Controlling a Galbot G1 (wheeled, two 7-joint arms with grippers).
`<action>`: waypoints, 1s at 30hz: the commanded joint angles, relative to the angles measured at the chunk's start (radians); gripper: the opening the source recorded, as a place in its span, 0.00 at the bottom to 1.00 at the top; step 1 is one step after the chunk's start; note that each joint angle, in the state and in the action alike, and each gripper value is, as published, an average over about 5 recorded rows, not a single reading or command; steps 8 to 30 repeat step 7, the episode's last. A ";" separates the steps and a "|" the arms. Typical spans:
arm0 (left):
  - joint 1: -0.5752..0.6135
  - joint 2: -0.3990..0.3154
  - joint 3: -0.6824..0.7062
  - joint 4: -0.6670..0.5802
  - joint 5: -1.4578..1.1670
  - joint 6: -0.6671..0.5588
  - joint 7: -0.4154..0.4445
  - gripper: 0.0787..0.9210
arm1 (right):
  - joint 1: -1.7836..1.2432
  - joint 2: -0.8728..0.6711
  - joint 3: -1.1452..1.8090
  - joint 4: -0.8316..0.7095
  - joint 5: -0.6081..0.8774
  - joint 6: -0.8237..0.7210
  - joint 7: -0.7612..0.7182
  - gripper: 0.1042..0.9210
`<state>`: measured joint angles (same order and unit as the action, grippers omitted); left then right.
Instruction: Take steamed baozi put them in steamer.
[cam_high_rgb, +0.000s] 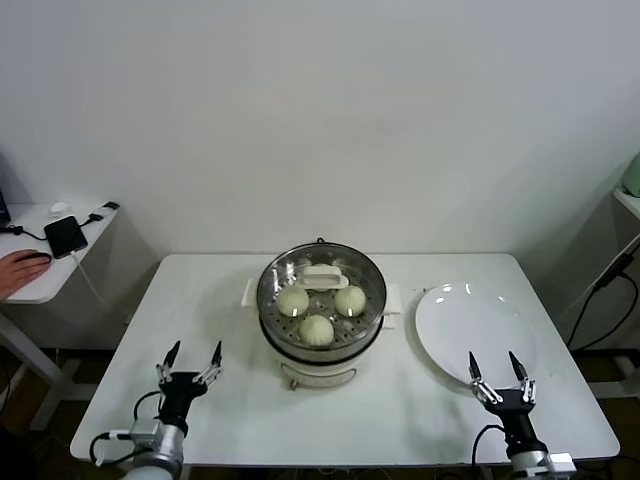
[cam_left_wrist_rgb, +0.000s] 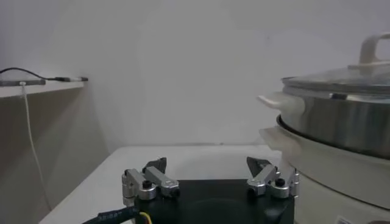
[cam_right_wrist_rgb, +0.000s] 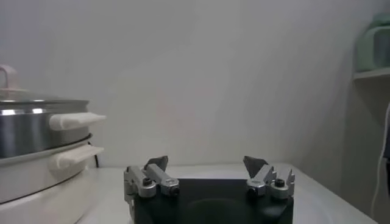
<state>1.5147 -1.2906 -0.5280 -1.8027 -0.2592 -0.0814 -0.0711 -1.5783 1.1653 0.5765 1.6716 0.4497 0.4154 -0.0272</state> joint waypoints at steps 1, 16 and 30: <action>0.015 -0.006 -0.007 0.021 -0.038 -0.033 0.003 0.88 | 0.000 -0.001 -0.001 0.000 0.010 -0.004 0.003 0.88; 0.016 -0.008 -0.005 0.015 -0.034 -0.035 0.001 0.88 | 0.001 0.000 -0.001 0.002 0.009 -0.007 0.003 0.88; 0.016 -0.008 -0.005 0.015 -0.034 -0.035 0.001 0.88 | 0.001 0.000 -0.001 0.002 0.009 -0.007 0.003 0.88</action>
